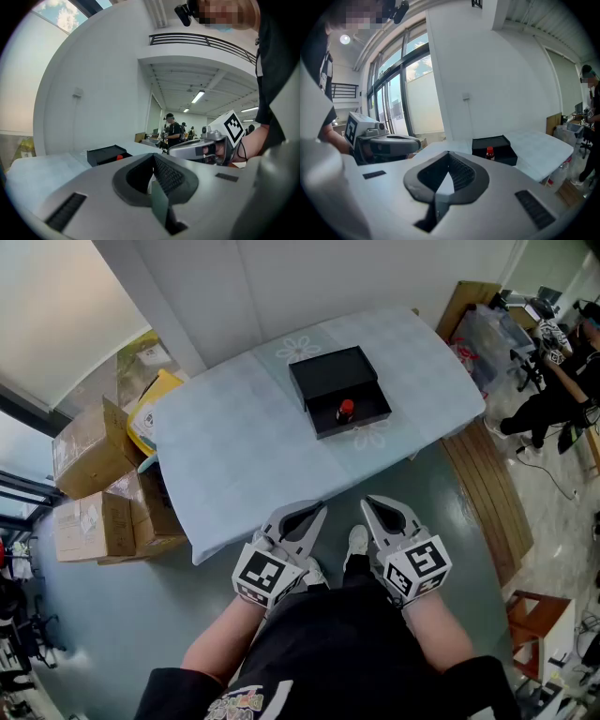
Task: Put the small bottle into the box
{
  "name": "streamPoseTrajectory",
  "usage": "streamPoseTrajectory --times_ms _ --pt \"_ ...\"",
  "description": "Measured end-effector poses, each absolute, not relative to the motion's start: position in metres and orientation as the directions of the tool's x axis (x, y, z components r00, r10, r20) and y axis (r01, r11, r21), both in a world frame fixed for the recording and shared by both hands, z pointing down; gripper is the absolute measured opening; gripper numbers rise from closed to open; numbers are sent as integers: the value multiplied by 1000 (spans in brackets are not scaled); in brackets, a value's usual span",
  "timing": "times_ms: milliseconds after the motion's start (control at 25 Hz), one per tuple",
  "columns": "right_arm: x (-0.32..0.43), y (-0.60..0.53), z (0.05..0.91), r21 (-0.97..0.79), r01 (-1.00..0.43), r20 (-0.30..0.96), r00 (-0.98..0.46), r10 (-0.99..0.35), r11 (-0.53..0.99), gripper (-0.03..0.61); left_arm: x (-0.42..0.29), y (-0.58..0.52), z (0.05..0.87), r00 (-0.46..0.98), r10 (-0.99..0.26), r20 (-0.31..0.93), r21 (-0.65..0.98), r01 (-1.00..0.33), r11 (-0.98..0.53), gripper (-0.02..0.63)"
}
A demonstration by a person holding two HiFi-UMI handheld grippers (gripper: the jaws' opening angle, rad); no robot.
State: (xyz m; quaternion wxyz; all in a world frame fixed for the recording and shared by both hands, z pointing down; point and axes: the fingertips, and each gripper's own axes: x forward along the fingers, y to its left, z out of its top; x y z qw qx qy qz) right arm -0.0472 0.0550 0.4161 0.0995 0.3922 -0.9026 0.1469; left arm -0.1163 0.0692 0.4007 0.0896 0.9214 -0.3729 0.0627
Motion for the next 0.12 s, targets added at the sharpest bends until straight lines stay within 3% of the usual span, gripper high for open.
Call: streamPoseTrajectory --times_ms 120 --pt "-52 53 418 -186 -737 295 -673 -678 650 9 -119 68 404 717 -672 184 122 -695 -708 8"
